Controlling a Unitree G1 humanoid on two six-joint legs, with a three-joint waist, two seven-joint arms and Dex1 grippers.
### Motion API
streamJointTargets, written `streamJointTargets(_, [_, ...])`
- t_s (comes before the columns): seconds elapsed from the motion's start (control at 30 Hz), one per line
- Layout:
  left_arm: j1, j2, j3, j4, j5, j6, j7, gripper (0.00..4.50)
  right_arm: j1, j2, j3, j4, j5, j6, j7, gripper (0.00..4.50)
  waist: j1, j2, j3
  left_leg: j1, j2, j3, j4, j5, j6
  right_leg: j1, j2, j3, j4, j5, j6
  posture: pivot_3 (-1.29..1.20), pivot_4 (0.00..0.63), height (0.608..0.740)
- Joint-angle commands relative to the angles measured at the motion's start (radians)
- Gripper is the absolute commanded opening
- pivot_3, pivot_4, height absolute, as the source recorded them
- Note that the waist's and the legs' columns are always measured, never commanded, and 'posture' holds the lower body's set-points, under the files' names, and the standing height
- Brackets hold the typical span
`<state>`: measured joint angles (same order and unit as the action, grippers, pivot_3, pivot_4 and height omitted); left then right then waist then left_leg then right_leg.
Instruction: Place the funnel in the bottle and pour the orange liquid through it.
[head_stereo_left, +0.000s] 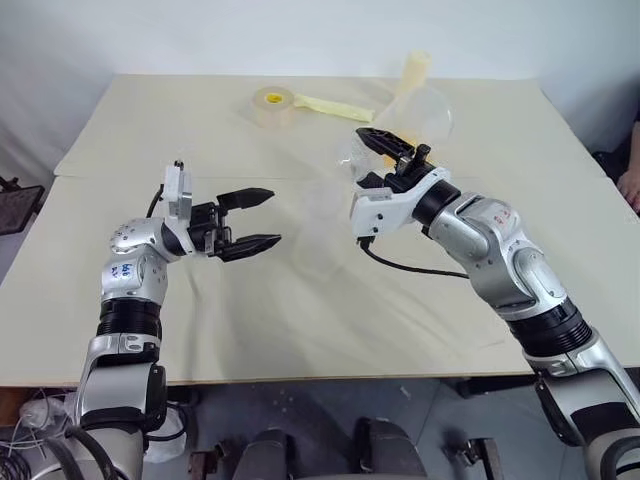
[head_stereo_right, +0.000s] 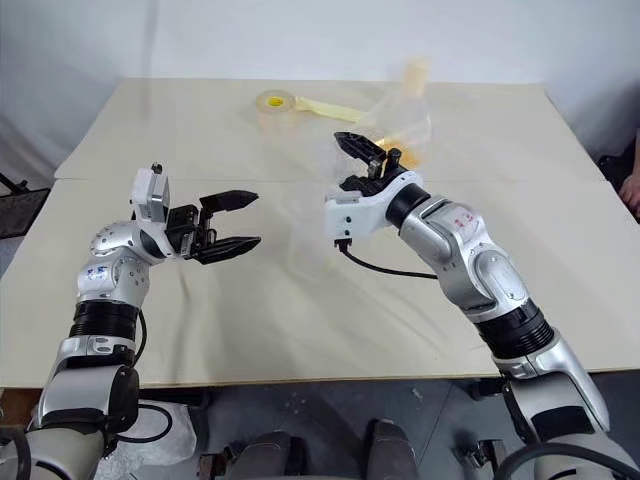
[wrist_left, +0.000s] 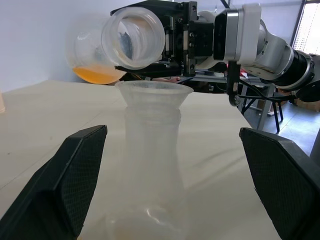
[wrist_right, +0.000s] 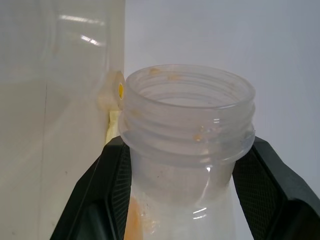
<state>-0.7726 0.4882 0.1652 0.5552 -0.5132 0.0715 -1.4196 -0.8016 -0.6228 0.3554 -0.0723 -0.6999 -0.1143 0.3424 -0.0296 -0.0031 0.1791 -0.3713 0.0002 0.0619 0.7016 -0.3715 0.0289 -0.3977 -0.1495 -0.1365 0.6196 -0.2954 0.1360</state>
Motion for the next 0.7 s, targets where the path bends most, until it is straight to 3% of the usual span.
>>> streamJointTargets(0.03, [0.004,0.000,0.023,-0.045,-0.028,0.001,0.002,4.50,-0.047,-0.011,-0.020,0.007,-0.051,-0.048,-0.037,2.46,-0.002,0.000,0.000,0.000,0.000,0.000,0.000,0.000,0.000,0.000,0.000,0.000,0.000,0.000,0.000,0.00,0.150,0.740])
streamJointTargets(0.7, [0.090,0.022,0.046,-0.120,-0.036,0.035,0.028,4.50,-0.088,-0.003,-0.029,0.066,-0.144,-0.192,-0.082,2.46,-0.002,0.000,0.000,0.000,0.000,-0.004,-0.001,0.000,0.000,0.000,0.000,0.000,0.000,0.000,0.000,0.00,0.150,0.740])
